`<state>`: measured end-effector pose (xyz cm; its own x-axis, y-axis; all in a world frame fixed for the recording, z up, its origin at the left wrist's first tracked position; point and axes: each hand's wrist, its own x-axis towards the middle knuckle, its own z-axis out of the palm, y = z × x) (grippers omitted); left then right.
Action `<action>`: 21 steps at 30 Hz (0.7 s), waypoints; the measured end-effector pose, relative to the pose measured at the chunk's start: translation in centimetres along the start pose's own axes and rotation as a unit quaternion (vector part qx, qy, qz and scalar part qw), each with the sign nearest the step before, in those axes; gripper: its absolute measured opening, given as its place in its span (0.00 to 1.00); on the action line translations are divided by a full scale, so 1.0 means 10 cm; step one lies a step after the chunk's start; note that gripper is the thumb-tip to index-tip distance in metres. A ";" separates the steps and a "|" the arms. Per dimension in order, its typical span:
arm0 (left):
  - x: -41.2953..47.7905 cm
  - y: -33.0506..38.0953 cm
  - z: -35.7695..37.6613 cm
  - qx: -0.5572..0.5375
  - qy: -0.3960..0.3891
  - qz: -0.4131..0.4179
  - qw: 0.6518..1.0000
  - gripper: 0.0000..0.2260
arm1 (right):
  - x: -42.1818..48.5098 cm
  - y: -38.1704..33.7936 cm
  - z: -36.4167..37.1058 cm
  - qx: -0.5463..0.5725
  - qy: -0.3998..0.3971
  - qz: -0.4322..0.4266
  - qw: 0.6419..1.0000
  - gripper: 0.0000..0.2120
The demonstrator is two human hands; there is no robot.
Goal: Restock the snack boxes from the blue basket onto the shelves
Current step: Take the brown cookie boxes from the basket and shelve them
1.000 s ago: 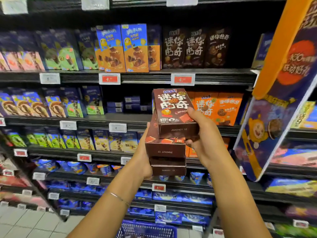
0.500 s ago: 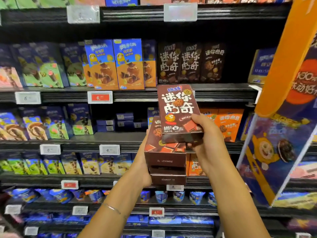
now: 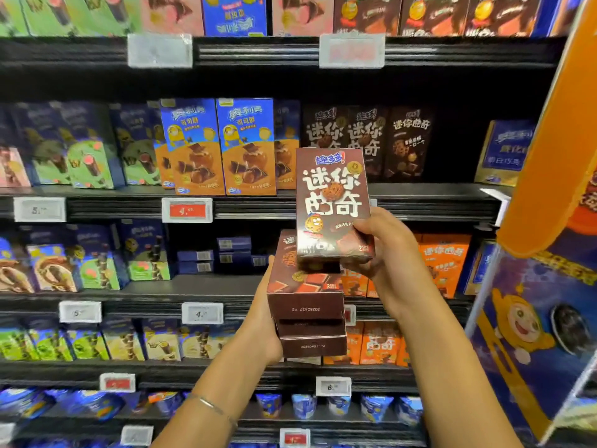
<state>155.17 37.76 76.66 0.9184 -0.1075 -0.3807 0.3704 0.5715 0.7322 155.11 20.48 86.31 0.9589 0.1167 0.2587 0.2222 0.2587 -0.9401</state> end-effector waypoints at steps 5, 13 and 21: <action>0.15 0.01 0.02 -0.015 0.035 0.008 0.999 0.33 | 0.33 -0.18 -0.21 -0.017 0.024 -0.055 0.998 0.18; 0.24 -0.04 0.13 -0.013 0.036 0.003 0.999 0.33 | 1.13 -0.36 -0.48 -0.205 0.151 -0.174 0.951 0.19; 0.29 -0.05 0.21 -0.010 0.031 0.005 0.999 0.32 | 1.52 -0.34 -0.62 -0.464 0.174 -0.071 0.866 0.22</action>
<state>157.89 35.42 76.38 0.9111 -0.0510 -0.4090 0.3584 0.5881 0.7250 170.04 15.46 92.10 0.8696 -0.1918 0.4549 0.2328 -0.6533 -0.7204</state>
